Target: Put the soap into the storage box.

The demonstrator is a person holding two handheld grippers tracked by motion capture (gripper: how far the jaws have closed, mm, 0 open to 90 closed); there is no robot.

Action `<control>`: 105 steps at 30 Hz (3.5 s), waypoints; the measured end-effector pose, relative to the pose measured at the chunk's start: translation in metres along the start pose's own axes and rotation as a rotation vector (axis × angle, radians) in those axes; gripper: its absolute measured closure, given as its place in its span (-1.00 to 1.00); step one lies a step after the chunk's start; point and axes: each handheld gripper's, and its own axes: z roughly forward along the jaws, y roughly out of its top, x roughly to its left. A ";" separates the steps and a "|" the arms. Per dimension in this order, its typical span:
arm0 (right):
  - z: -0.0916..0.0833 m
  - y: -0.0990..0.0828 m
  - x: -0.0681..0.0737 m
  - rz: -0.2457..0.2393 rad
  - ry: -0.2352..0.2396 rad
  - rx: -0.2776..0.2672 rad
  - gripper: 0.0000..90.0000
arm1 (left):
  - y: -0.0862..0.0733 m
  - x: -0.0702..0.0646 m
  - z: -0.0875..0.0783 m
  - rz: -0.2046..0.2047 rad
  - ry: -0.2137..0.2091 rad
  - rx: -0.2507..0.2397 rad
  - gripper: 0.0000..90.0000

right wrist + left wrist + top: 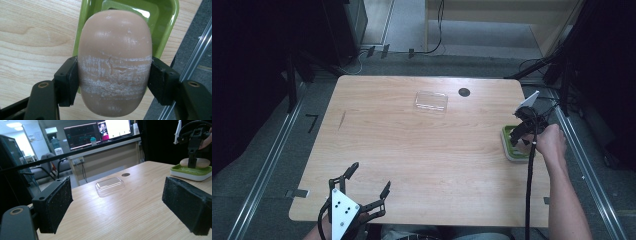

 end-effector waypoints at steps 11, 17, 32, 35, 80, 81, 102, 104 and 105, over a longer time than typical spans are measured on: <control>0.006 0.004 -0.001 0.027 0.006 -0.003 -0.26 | 0.000 0.000 0.000 0.000 0.000 0.000 -0.78; 0.011 0.005 -0.004 0.067 0.021 -0.002 -0.26 | 0.000 -0.001 0.000 0.001 0.000 0.001 -0.78; 0.019 0.007 -0.009 0.109 0.039 -0.019 -0.26 | 0.000 -0.001 0.000 0.003 -0.003 0.000 -0.78; 0.021 0.007 -0.009 0.114 0.042 -0.018 -0.26 | 0.000 -0.001 0.000 0.003 -0.003 -0.001 -0.78; 0.030 0.009 -0.009 0.140 0.024 0.000 -0.25 | 0.000 0.000 -0.001 0.005 -0.004 -0.003 -0.78; 0.030 0.009 -0.009 0.139 0.023 -0.001 -0.25 | 0.000 0.000 0.000 0.006 -0.004 -0.004 -0.78; 0.015 -0.001 -0.007 0.131 0.006 -0.050 -0.69 | 0.000 -0.002 0.007 0.006 -0.012 0.003 -0.78; 0.012 -0.004 -0.006 0.127 0.006 -0.055 -0.70 | 0.000 -0.002 0.007 0.006 -0.013 0.003 -0.78; 0.010 -0.006 -0.005 0.120 0.003 -0.057 -0.73 | 0.000 -0.002 0.007 0.008 -0.014 0.003 -0.78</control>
